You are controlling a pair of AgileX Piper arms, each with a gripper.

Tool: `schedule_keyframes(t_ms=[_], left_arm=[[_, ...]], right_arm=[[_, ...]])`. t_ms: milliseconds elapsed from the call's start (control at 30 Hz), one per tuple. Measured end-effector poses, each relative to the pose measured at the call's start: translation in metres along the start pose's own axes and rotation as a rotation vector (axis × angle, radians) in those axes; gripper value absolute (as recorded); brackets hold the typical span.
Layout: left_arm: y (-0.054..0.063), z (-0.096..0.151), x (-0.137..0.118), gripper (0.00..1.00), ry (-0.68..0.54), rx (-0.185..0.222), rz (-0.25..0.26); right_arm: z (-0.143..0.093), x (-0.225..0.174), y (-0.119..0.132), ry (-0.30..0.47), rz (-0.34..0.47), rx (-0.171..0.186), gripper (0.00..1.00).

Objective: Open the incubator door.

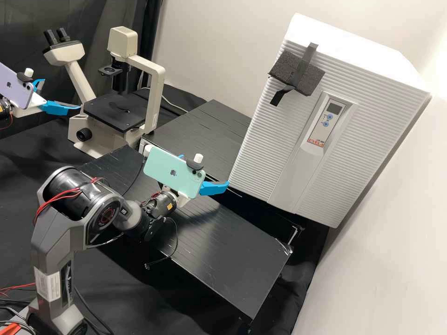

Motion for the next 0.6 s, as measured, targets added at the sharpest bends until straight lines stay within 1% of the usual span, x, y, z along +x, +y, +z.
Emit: schedule_keyframes(t_ms=[267,367,400,467,567,600], left_arm=[[0.0,0.0,0.0,1.0,0.0,0.0,0.0],[0.0,0.0,0.0,1.0,0.0,0.0,0.0],[0.0,0.0,0.0,1.0,0.0,0.0,0.0],[0.0,0.0,0.0,1.0,0.0,0.0,0.0],[0.0,0.0,0.0,1.0,0.0,0.0,0.0],[0.0,0.0,0.0,1.0,0.0,0.0,0.0]], right_arm=[[0.001,0.0,0.001,-0.002,0.002,0.0,1.0],[0.001,-0.005,0.006,0.001,0.011,-0.009,1.0],[0.0,-0.008,0.01,0.005,0.022,-0.015,1.0],[-0.002,-0.015,0.02,0.016,0.049,-0.01,1.0],[-0.004,-0.025,0.041,0.029,0.12,0.013,1.0],[-0.007,-0.029,0.05,0.04,0.155,0.025,1.0]])
